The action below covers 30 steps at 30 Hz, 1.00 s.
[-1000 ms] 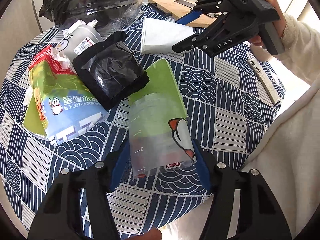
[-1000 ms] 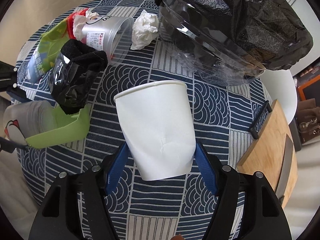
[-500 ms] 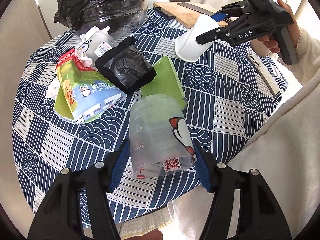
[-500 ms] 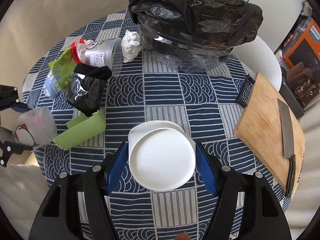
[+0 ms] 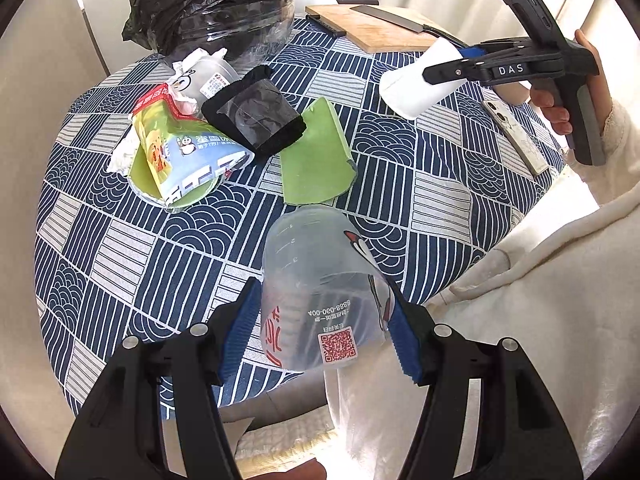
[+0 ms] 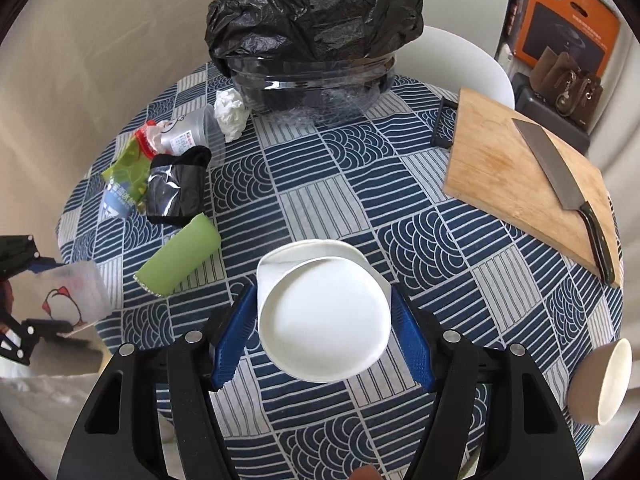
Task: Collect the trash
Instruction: 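Carry both cups over the black bin and open both tools to drop them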
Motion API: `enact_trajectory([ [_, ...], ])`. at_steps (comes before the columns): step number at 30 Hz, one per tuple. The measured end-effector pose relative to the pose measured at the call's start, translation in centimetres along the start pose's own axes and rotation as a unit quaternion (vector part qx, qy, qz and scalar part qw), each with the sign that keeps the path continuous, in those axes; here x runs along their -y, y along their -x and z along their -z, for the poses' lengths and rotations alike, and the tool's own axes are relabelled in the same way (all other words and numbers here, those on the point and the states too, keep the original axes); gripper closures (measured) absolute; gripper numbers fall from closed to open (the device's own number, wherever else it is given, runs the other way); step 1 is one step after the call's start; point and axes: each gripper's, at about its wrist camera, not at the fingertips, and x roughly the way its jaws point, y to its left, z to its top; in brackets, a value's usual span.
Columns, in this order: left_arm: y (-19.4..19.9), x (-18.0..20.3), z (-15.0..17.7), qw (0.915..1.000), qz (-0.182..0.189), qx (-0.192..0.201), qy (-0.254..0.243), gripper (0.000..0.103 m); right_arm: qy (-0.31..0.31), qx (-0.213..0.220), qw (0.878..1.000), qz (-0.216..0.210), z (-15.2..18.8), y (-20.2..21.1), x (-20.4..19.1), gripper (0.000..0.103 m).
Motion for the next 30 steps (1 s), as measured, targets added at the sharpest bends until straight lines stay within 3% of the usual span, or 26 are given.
enact_trajectory([
  [14,2.9,-2.6,-1.9,0.9995,0.005,0.029,0.013,0.041,-0.115,0.058,0.992,-0.019,0.1,4.5,2.5,0.041],
  [22,5.2,-7.1,-4.2,0.9975,-0.002,0.066,0.027,0.041,-0.108,0.092,0.99,-0.002,-4.1,7.2,1.5,0.041],
  [30,6.9,-12.2,-8.7,0.9917,0.007,0.128,-0.005,0.041,-0.139,0.128,0.982,-0.012,-9.5,8.9,0.2,0.041],
])
